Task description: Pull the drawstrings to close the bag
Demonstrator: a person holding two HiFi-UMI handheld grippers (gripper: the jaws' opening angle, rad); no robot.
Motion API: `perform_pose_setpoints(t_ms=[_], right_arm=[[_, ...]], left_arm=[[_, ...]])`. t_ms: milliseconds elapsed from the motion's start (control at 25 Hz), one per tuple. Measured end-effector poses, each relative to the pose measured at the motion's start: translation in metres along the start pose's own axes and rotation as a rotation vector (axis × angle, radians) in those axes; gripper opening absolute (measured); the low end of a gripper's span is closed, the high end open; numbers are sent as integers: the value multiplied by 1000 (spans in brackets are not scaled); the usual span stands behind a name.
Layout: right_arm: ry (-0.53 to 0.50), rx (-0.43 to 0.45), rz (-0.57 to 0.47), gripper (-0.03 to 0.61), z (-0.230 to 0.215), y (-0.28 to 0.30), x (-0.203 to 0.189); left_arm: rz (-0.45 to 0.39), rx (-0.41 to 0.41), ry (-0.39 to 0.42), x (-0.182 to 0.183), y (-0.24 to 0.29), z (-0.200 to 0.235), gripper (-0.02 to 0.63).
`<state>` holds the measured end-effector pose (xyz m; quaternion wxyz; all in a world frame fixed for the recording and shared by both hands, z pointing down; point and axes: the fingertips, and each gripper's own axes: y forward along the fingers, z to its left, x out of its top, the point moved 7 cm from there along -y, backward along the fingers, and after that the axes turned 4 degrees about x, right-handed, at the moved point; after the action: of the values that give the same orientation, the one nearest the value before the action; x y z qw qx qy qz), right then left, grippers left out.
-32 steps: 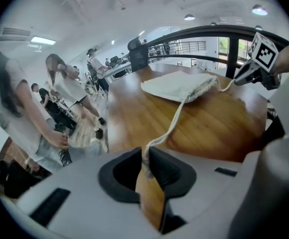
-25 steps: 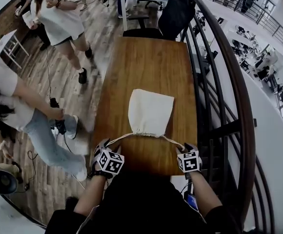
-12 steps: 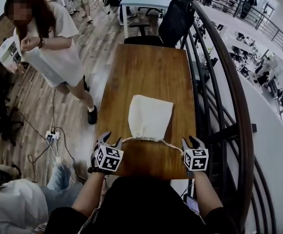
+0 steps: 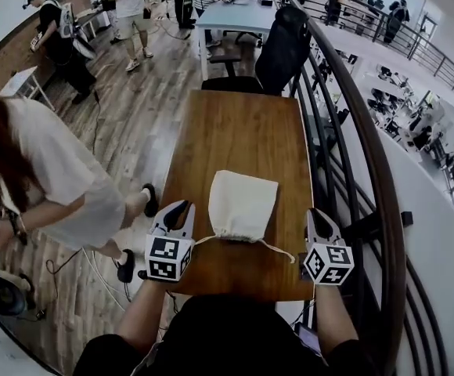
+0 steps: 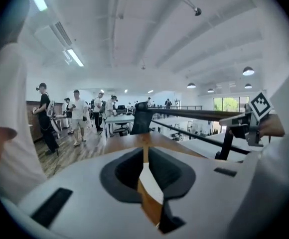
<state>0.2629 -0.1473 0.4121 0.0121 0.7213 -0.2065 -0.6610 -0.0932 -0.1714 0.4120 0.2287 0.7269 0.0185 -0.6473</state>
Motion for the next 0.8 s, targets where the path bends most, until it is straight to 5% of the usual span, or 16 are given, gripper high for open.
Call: perform_pose_setpoints(t_ms=[320,800], right_arm=[[-20,38,-151,-8,11,-5,16],[-17,51,-137,-8,8,-3,9]], left_arm=[[-200,-16,-72,22,-18,7,30],[-180,-13,-102,6,-21,12,26]])
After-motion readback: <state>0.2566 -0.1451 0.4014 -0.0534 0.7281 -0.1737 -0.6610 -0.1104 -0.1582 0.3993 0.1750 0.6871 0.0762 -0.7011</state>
